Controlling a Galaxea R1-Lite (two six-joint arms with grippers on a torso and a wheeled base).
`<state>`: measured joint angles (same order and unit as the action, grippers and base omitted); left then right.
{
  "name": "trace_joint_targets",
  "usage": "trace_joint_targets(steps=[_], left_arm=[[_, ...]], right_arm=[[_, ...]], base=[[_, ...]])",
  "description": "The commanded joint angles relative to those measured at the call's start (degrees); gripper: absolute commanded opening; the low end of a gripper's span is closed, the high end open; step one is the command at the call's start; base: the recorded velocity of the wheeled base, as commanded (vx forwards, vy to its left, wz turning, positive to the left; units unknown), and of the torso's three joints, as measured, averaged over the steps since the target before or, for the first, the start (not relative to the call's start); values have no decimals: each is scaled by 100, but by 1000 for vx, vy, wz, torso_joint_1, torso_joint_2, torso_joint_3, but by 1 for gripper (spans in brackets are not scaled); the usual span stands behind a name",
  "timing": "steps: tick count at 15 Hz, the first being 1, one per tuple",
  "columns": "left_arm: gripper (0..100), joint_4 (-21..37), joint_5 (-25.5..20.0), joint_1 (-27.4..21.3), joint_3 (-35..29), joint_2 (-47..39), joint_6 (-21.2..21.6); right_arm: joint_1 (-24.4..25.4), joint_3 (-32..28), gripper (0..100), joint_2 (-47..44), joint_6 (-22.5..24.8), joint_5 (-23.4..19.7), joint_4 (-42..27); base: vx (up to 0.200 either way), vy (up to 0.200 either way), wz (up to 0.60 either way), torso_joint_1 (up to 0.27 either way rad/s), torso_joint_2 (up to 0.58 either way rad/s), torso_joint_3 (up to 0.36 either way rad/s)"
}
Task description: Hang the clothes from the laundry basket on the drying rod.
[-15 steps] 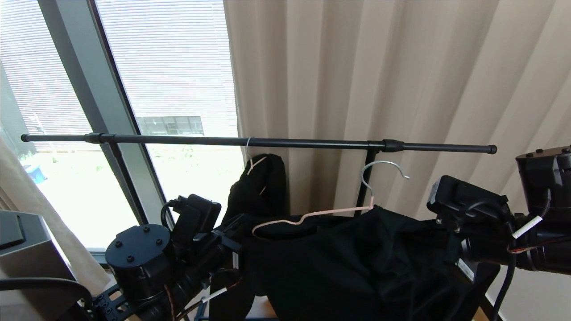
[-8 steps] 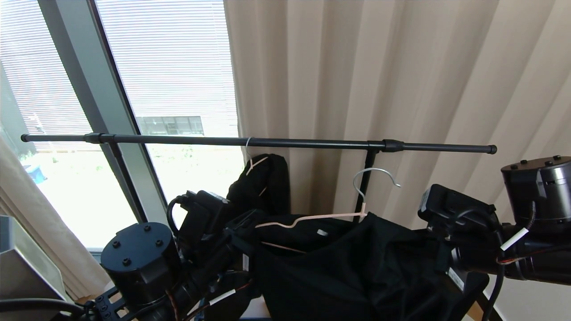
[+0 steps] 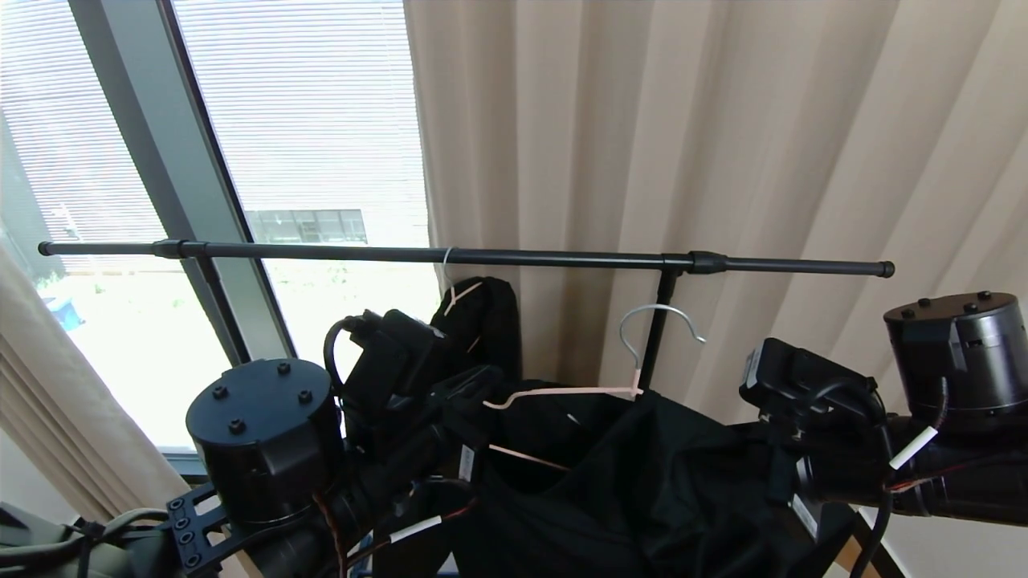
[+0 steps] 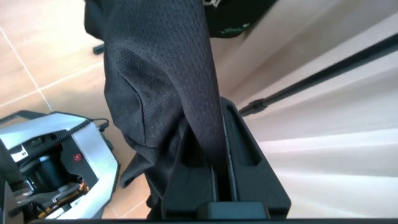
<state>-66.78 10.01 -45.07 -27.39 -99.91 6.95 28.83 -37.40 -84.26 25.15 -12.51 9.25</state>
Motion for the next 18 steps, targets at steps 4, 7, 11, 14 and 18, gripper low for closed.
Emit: trace_joint_targets(steps=[4, 7, 11, 14, 18], left_arm=[[0, 807, 1, -318, -583, 490, -1], [0, 1308, 19, -257, -627, 754, -1], [0, 2055, 27, 464, -856, 860, 105], [0, 2178, 27, 640, -935, 745, 448], [0, 2178, -16, 587, -996, 666, 641]], right_arm=[[88, 277, 0, -310, -45, -76, 657], [-44, 567, 0, -345, 306, -41, 1087], [-536, 594, 0, 50, 728, -147, 1079], [-545, 594, 0, 375, 728, -270, 1043], [-501, 541, 0, 384, 676, -410, 1087]], base=[[0, 0, 0, 0, 0, 0], [0, 0, 0, 0, 0, 0], [0, 0, 0, 0, 0, 0], [0, 0, 0, 0, 0, 0], [0, 0, 0, 0, 0, 0]])
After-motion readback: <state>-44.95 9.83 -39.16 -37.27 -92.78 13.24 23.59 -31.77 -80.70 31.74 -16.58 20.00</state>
